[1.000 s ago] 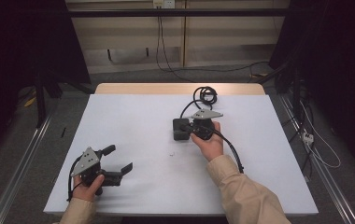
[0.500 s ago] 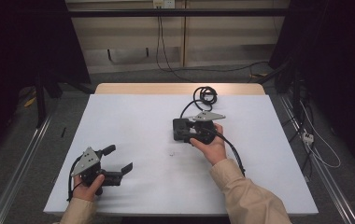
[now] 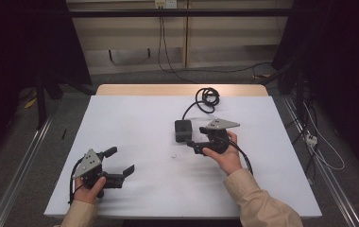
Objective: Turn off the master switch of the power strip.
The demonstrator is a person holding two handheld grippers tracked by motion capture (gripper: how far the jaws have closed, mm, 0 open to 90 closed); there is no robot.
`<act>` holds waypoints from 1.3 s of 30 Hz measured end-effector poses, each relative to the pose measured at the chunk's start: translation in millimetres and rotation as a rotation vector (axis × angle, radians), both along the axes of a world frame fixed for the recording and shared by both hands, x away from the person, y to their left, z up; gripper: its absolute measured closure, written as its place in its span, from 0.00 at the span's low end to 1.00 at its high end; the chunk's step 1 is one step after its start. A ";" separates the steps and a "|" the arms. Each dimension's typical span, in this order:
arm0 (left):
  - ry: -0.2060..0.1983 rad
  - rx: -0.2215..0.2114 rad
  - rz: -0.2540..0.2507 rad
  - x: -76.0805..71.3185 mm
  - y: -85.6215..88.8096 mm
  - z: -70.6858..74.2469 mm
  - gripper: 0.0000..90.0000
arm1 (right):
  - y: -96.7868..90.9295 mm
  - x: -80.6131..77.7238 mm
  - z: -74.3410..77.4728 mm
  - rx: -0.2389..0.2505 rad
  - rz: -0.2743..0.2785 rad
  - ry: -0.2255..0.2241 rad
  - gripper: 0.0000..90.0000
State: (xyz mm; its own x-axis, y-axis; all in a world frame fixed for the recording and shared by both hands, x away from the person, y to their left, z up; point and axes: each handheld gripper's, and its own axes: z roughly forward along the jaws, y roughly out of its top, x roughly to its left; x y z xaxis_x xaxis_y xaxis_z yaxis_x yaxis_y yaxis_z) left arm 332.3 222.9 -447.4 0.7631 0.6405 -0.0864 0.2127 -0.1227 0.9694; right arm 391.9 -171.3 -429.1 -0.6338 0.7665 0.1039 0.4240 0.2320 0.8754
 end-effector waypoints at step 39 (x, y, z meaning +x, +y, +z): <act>0.001 0.007 -0.007 -0.1 -3.8 -0.6 0.03 | -71.2 -68.6 -17.8 0.032 -0.022 0.023 0.16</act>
State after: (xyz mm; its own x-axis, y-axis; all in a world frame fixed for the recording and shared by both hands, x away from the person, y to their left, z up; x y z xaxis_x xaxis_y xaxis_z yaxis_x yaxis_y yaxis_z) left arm 332.3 219.1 -447.9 0.7673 0.6360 -0.0824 0.2127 -0.1312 0.9683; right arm 323.3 -242.6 -446.9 -0.6141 0.7762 0.1429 0.4491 0.1949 0.8720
